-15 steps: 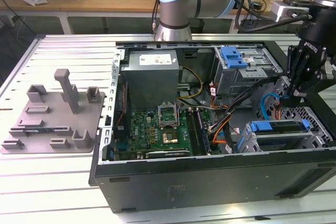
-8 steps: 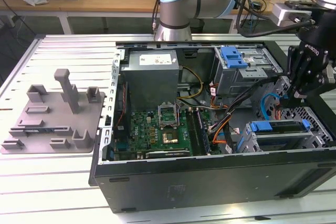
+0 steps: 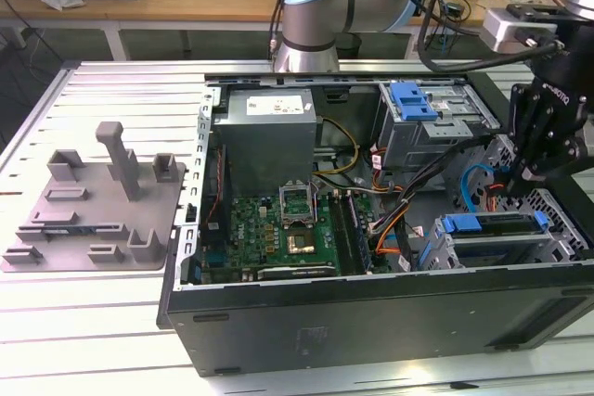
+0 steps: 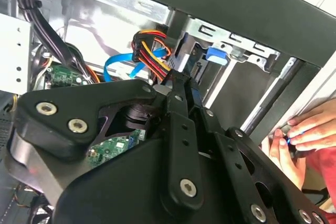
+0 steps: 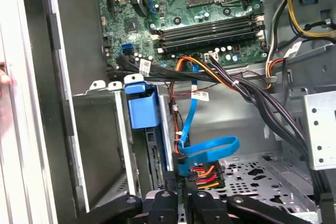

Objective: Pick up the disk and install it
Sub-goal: 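Insert the first disk wire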

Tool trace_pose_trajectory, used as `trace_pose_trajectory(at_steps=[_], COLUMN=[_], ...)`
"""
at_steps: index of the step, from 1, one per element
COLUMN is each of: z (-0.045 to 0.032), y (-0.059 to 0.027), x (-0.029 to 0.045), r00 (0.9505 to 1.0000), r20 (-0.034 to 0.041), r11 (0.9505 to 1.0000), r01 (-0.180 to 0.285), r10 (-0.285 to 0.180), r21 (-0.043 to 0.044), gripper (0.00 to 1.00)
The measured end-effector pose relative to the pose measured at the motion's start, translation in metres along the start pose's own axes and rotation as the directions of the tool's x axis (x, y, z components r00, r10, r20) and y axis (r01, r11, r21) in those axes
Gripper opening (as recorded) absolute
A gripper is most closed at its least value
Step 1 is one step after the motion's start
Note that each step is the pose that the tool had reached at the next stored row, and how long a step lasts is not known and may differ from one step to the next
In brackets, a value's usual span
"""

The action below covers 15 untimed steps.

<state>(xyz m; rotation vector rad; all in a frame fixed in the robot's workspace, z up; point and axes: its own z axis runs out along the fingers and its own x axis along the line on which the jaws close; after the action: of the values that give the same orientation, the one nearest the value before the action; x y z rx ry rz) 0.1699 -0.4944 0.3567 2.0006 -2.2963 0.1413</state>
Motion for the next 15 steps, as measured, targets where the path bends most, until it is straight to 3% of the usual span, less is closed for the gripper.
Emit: trace_pose_trajectory(at_steps=[4, 7, 9, 13, 15], z=[0.0012, 0.0022, 0.0024, 0.0023, 0.0025], y=[0.0005, -0.0004, -0.0006, -0.0006, -0.0007], x=[0.0093, 0.0169, 0.0178, 0.0178, 0.0187], r00=[0.9999, 0.9997, 0.9995, 0.9995, 0.9991], r20=[0.0105, 0.0245, 0.0294, 0.0297, 0.0408], r11=[1.0000, 1.0000, 1.0000, 1.0000, 1.0000], r01=[0.006, 0.007, 0.007, 0.007, 0.008], r10=[-0.006, -0.007, -0.007, -0.007, -0.007], r21=[0.0009, 0.0000, -0.0006, -0.0006, -0.0020], gripper=[0.17, 0.17, 0.17, 0.17, 0.17])
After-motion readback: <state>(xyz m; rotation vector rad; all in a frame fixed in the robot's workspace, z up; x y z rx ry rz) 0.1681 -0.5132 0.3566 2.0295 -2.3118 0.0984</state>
